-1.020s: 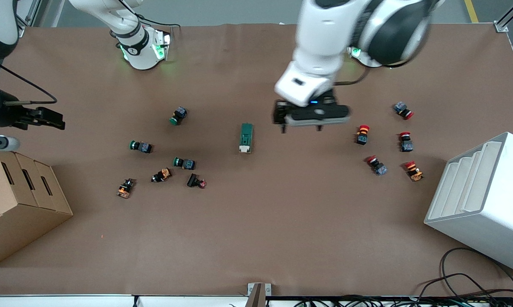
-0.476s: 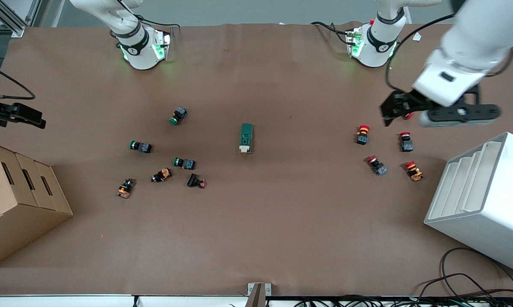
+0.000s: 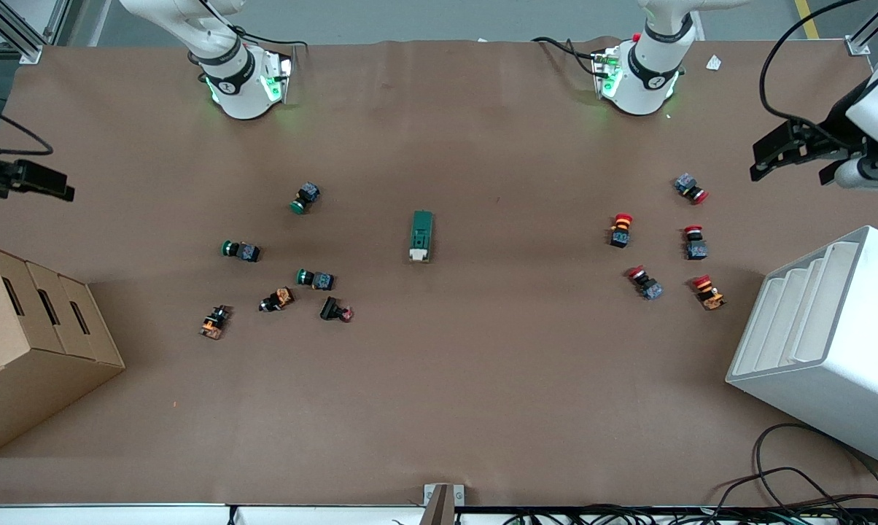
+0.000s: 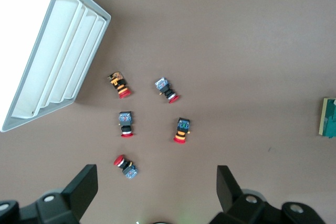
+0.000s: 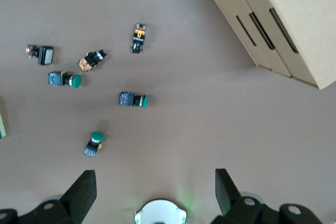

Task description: Close load switch with both arms

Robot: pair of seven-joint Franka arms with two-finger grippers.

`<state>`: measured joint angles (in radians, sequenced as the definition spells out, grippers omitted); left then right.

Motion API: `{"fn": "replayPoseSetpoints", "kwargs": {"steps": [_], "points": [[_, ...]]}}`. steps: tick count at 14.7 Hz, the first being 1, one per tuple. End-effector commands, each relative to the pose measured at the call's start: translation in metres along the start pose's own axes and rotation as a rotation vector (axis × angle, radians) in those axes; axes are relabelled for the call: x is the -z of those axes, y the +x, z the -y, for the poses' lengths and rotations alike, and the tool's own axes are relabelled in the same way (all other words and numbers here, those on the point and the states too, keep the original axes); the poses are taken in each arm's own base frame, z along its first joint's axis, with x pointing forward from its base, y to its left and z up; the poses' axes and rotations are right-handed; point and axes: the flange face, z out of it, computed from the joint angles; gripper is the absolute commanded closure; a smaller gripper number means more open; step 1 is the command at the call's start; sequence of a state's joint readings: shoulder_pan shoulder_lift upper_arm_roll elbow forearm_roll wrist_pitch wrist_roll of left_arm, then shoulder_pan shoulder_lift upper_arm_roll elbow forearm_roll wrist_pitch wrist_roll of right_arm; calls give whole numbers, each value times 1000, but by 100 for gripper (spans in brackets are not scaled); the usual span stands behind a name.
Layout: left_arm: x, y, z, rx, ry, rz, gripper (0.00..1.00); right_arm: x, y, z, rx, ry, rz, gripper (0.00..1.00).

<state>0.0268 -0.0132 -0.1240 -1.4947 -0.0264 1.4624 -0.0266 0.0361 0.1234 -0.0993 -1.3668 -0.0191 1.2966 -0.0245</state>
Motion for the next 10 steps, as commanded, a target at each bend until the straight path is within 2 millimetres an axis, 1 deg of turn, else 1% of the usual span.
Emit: {"fn": "replayPoseSetpoints", "kwargs": {"steps": [1, 4, 5, 7, 9, 10], "points": [[-1, -28, 1, -12, -3, 9, 0, 13, -38, -2, 14, 5, -47, 0], [-6, -48, -4, -16, 9, -23, 0, 1, -69, -10, 7, 17, -124, 0], [-7, -52, -8, -20, 12, -33, 0, 0, -72, -11, 7, 18, -128, 0], [-8, -53, -8, -23, 13, -30, 0, 0, -71, -13, 3, 18, -128, 0], [-9, -51, -9, -24, 12, -27, 0, 0, -71, -23, -19, 22, -129, 0], [-7, -49, -10, -28, 11, -30, 0, 0, -70, -23, -19, 21, -134, 0]]}}
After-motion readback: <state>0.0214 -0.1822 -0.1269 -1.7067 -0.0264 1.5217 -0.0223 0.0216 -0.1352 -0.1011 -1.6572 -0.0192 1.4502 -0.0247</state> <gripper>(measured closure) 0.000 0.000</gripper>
